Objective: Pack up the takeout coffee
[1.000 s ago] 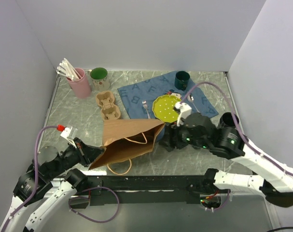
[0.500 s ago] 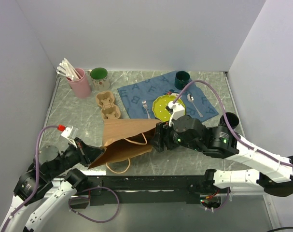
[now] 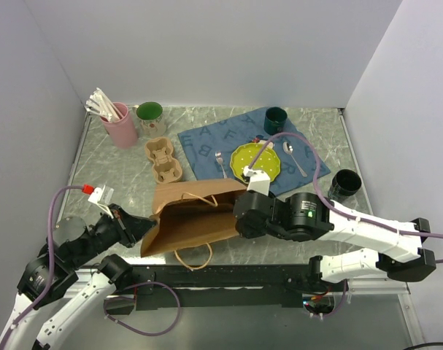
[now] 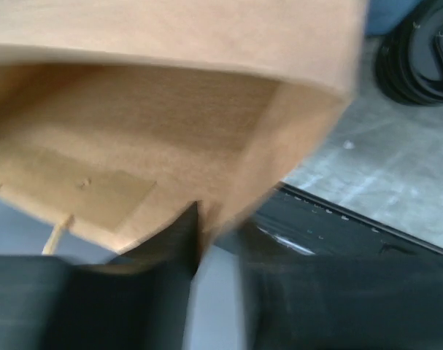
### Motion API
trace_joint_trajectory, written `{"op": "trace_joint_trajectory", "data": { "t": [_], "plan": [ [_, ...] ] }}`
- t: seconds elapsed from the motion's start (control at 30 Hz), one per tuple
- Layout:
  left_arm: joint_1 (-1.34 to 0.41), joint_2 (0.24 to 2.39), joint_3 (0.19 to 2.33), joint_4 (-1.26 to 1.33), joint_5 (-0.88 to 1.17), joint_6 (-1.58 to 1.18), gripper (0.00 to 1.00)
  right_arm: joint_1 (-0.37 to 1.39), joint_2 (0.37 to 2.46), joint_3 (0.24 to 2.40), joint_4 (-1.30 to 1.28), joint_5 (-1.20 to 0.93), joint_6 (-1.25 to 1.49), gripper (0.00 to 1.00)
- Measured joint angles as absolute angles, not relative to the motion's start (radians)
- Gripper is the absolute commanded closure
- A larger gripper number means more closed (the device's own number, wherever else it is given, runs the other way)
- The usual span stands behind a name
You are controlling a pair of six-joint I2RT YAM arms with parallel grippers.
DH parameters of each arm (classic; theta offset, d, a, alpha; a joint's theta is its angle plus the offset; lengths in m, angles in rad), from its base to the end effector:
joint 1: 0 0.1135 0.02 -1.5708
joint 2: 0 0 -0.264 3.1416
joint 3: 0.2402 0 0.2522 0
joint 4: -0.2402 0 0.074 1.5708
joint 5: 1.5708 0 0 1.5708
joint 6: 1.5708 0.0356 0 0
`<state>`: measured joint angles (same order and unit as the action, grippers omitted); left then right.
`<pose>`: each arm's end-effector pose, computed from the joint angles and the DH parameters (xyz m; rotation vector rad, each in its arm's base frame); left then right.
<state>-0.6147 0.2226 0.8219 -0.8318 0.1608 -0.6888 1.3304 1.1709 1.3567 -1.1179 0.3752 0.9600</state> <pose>0.0271 -0.0261 0.3343 0.0514 1.9334 -1.0496 0.0628 0.2016 0.3749 -0.3049 2.4764 0.5548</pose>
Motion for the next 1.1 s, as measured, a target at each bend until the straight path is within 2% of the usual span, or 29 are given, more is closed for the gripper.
{"op": "trace_joint_trajectory", "data": {
  "t": [0.07,0.1,0.2,0.3,0.47,0.6,0.9,1.1],
  "plan": [
    [-0.615,0.222,0.823,-0.827,0.162,-0.709,0.74,1.338,1.175,1.359,-1.155,0.387,0.996,0.87],
    [-0.615,0.219,0.823,-0.827,0.164,-0.721,0.54,1.344,1.174,1.358,-1.174,0.396,1.008,0.88],
    [-0.615,0.205,0.823,-0.842,0.162,-0.748,0.29,1.360,1.142,1.320,-1.178,0.408,1.017,0.92],
    [-0.615,0.192,0.828,-0.866,0.160,-0.757,0.24,1.374,1.073,1.247,-1.156,0.407,1.009,0.99],
    [-0.615,0.195,0.915,-0.950,0.160,-0.744,0.18,1.378,1.032,1.225,-1.153,0.418,0.978,1.00],
    [-0.615,0.222,1.044,-1.000,0.152,-0.709,0.18,1.379,1.061,1.267,-1.181,0.429,0.953,1.00],
    [-0.615,0.363,1.222,-1.041,0.052,-0.622,0.17,1.356,1.130,1.586,-1.317,0.382,0.940,1.00],
    [-0.615,0.442,1.220,-1.022,0.027,-0.609,0.18,1.274,1.263,1.786,-1.365,0.258,0.928,1.00]
  ]
}}
